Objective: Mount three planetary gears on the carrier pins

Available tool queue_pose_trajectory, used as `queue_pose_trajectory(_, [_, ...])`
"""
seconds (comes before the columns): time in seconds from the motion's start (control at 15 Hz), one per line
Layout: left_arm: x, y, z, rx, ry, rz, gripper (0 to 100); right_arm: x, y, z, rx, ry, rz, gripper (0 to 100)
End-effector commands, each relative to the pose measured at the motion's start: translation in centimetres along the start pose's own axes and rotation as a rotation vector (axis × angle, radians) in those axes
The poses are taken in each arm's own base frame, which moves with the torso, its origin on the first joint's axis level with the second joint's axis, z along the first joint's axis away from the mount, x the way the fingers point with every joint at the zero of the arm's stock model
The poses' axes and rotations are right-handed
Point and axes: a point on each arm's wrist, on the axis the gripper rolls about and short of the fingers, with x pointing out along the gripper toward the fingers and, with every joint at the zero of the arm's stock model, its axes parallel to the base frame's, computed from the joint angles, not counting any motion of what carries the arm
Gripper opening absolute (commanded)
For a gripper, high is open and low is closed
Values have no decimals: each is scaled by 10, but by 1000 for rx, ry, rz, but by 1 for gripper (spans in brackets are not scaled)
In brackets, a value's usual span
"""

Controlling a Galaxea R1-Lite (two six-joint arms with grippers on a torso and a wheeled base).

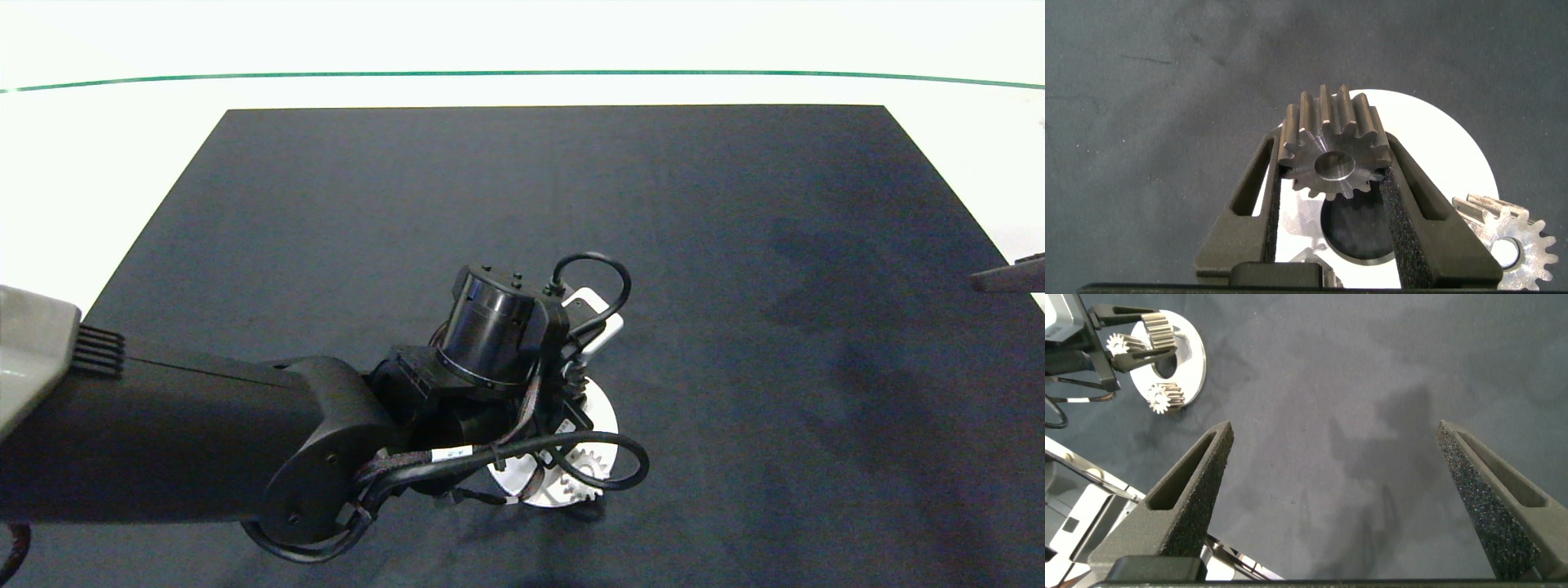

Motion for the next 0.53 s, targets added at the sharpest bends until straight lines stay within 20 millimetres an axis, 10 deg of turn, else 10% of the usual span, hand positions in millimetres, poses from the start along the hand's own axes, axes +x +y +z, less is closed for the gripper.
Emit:
queue_pose_trajectory(0.07, [0,-1,-1,7,8,-1,19,2,-3,-1,9,8,3,100])
queue_pose_trajectory(0.13, [0,0,-1,10,11,-2,19,3,-4,-1,10,4,12,100])
queue_pose_trajectory(0.2, [0,0,-1,13,13,-3,100,5,-7,-1,17,5,10,100])
queue_pose_trajectory(0.53, [-1,1,1,14,8,0,100,6,-9,-3,9,7,15,100])
